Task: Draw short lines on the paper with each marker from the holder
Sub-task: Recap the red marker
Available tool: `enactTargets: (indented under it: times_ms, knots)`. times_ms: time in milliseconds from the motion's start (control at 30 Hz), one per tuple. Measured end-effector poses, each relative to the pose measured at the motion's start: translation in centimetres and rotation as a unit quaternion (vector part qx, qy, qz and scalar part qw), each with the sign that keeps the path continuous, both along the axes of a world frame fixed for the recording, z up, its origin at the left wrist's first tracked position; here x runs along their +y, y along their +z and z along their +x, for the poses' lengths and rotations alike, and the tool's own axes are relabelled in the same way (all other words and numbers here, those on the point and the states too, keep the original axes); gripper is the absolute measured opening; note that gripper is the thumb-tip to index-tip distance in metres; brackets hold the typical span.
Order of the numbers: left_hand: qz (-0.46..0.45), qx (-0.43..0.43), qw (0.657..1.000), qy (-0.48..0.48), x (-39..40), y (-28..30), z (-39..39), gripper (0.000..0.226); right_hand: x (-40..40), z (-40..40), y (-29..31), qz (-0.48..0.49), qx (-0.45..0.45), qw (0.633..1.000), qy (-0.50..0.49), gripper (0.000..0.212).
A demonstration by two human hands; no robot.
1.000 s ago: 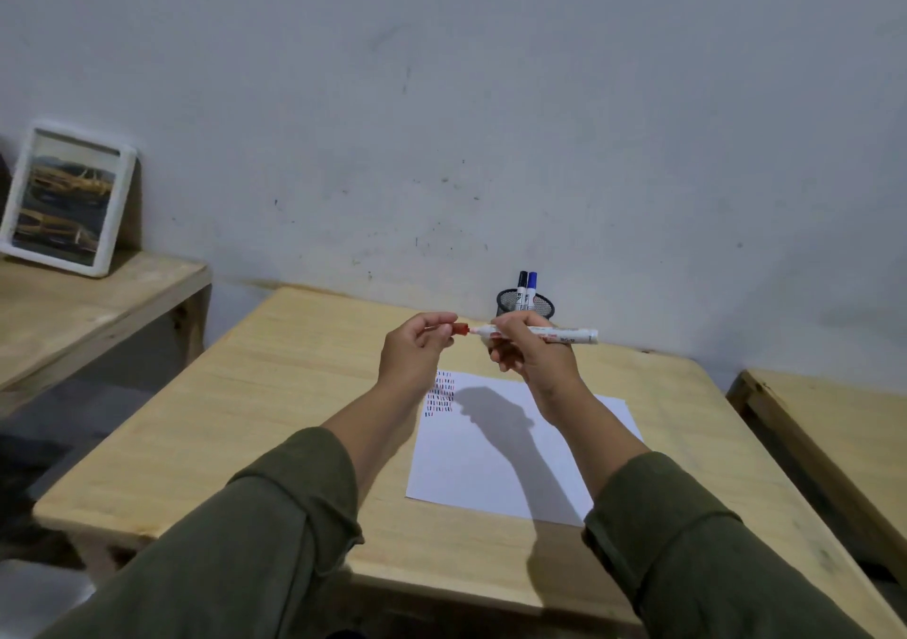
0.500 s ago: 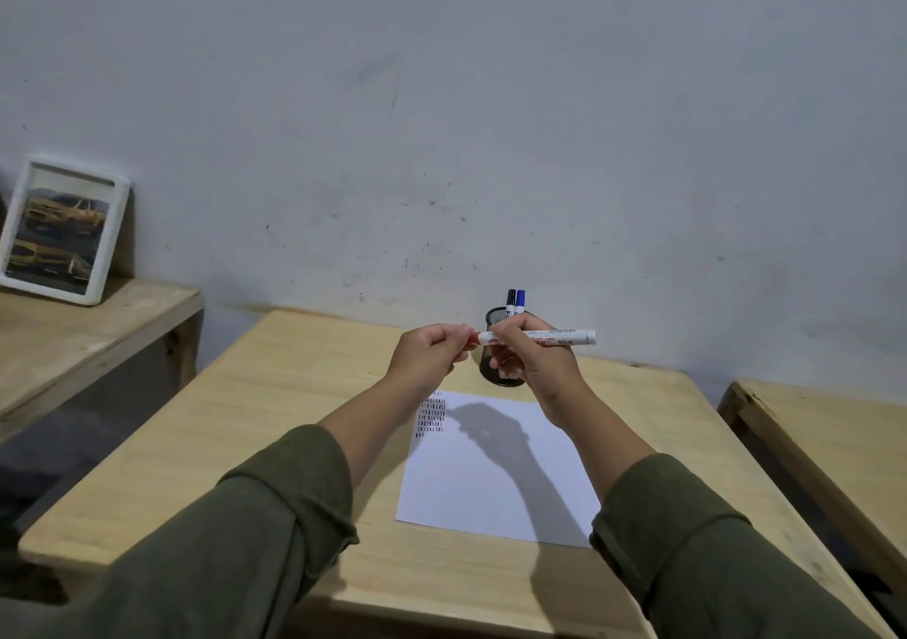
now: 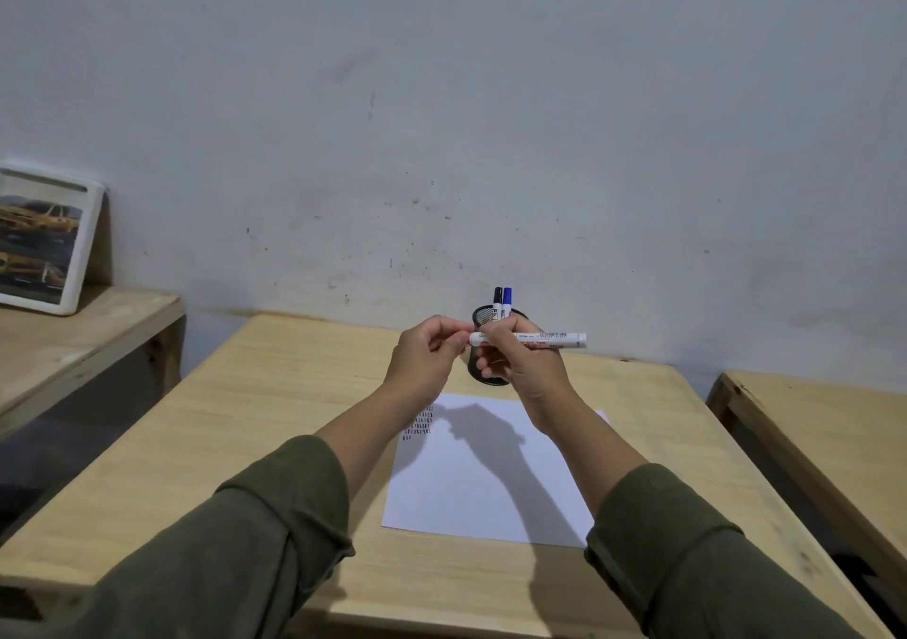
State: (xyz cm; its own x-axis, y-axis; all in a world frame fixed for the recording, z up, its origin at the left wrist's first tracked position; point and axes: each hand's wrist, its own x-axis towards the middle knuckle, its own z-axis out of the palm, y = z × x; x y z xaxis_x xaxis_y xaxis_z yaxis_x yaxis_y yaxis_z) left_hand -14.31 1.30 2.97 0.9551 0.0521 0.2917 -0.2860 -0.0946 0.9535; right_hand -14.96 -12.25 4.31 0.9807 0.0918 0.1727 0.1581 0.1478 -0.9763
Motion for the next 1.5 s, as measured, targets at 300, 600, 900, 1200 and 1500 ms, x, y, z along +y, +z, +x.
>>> enactTargets:
  times_ms: [300, 600, 900, 1200, 1500]
  knots:
    - [-0.044, 0.009, 0.999, 0.008, 2.0, 2.0, 2.1, 0.017, -1.9, -0.1, 1.6, 0.051, 0.026, 0.991, 0.118, 0.052]
    - [-0.033, -0.021, 0.998, -0.054, 0.9, 4.2, 2.8, 0.022, -1.7, 0.6, 2.0, -0.045, 0.007, 0.996, 0.079, 0.013]
    - [0.099, -0.004, 0.995, 0.004, -0.3, 4.0, 6.5, 0.043, -3.0, 4.9, 3.0, -0.16, -0.058, 0.985, -0.014, 0.071]
    - [0.317, 0.046, 0.947, -0.012, -2.7, 1.4, 12.5, 0.055, -4.6, 13.0, 3.6, -0.197, -0.08, 0.961, -0.177, 0.069]
    - [0.363, 0.084, 0.926, -0.064, -2.6, -0.7, 14.3, 0.065, -4.7, 16.9, 1.2, -0.312, -0.092, 0.925, -0.194, 0.062]
